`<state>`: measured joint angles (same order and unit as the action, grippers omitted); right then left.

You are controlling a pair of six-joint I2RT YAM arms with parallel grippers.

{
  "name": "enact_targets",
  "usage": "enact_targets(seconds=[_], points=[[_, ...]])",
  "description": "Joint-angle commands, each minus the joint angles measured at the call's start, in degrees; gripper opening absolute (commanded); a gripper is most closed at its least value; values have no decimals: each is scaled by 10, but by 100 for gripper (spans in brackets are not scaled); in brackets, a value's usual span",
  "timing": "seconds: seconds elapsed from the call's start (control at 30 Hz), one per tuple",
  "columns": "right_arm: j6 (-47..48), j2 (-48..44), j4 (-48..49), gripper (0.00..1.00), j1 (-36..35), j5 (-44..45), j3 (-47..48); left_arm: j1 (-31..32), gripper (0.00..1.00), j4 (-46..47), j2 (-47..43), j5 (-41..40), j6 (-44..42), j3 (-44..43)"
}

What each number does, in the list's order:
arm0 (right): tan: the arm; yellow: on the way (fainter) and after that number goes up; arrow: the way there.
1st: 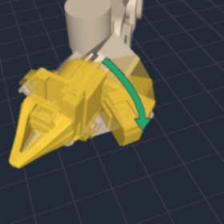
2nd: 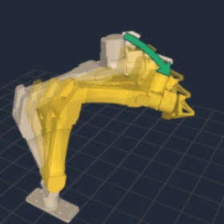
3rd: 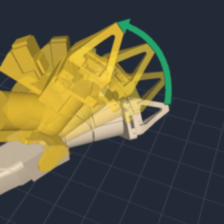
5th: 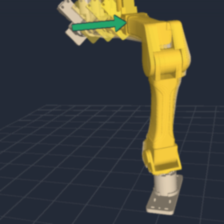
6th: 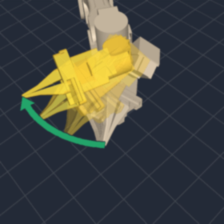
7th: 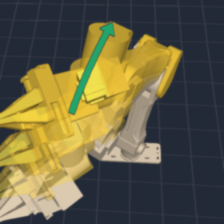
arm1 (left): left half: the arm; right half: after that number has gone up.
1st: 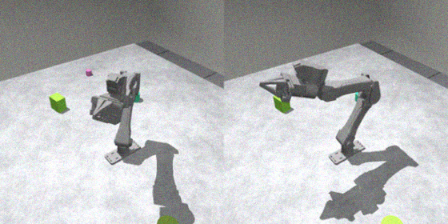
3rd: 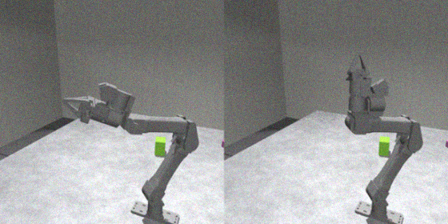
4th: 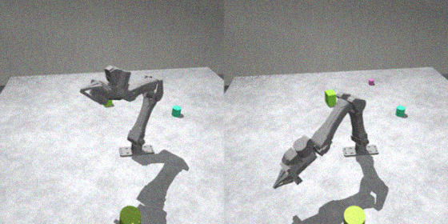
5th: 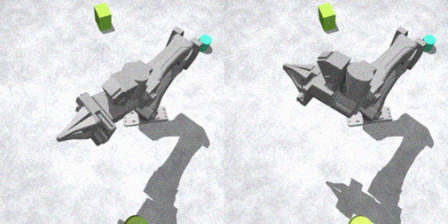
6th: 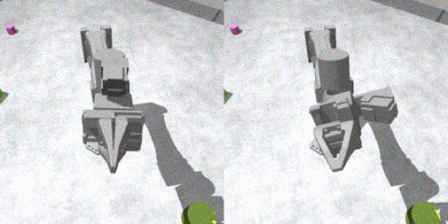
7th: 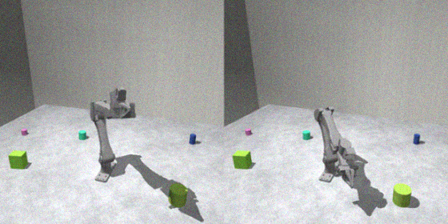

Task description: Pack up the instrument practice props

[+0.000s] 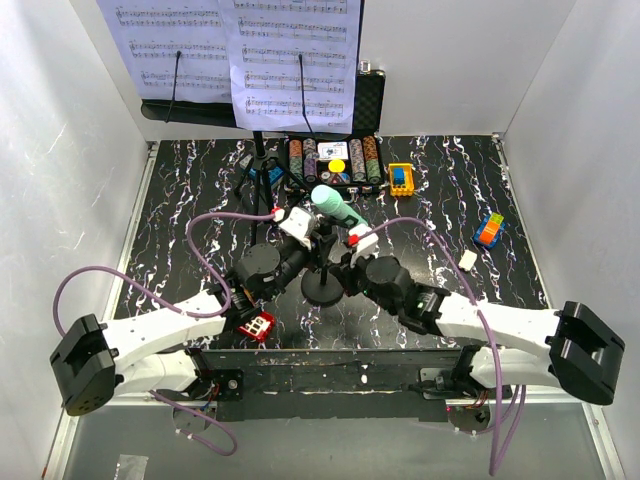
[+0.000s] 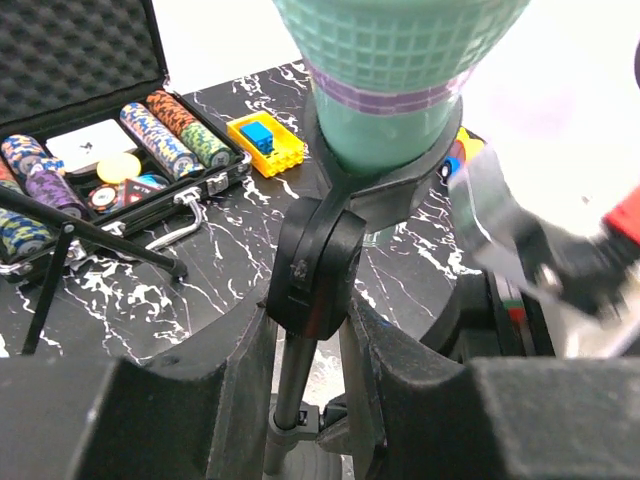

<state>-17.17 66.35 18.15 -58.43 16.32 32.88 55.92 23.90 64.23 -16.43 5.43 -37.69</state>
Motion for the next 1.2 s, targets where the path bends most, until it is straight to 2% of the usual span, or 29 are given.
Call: enact_targets(seconds=[0.0, 0.17, 0.23, 0.5, 0.53, 0.57, 0.6, 0.63, 0.7, 0.9, 1.0, 1.17], points=[[166, 8, -45, 1, -64, 285, -2, 0, 0, -106, 23, -14, 25, 20], [260, 43, -7, 1, -136, 390, -11, 1, 0, -100, 19, -18, 44, 40], [291, 52, 17, 1, -156, 407, -20, 0, 0, -100, 16, -19, 48, 47], [240, 5, -40, 1, -162, 326, -12, 1, 0, -87, -1, -29, 50, 62], [223, 0, -61, 18, -163, 321, -5, 1, 0, -85, -2, -29, 49, 61], [202, -7, -80, 42, -162, 313, 3, 1, 0, -84, -2, -28, 48, 60], [182, -16, -90, 56, -162, 308, 7, 1, 0, -83, -2, -27, 47, 57], [176, -24, -100, 65, -162, 302, 9, 1, 0, -83, 1, -26, 45, 55], [136, -45, -120, 76, -162, 290, 11, 1, 0, -83, 4, -25, 44, 48], [28, -127, -181, 85, -156, 247, 8, 1, 0, -82, 4, -21, 40, 45], [-53, -176, -204, 85, -121, 157, -6, 1, 0, -74, 0, -20, 39, 43], [-201, -226, -188, 85, 6, -53, -39, 2, 0, -55, 1, -14, 41, 48]])
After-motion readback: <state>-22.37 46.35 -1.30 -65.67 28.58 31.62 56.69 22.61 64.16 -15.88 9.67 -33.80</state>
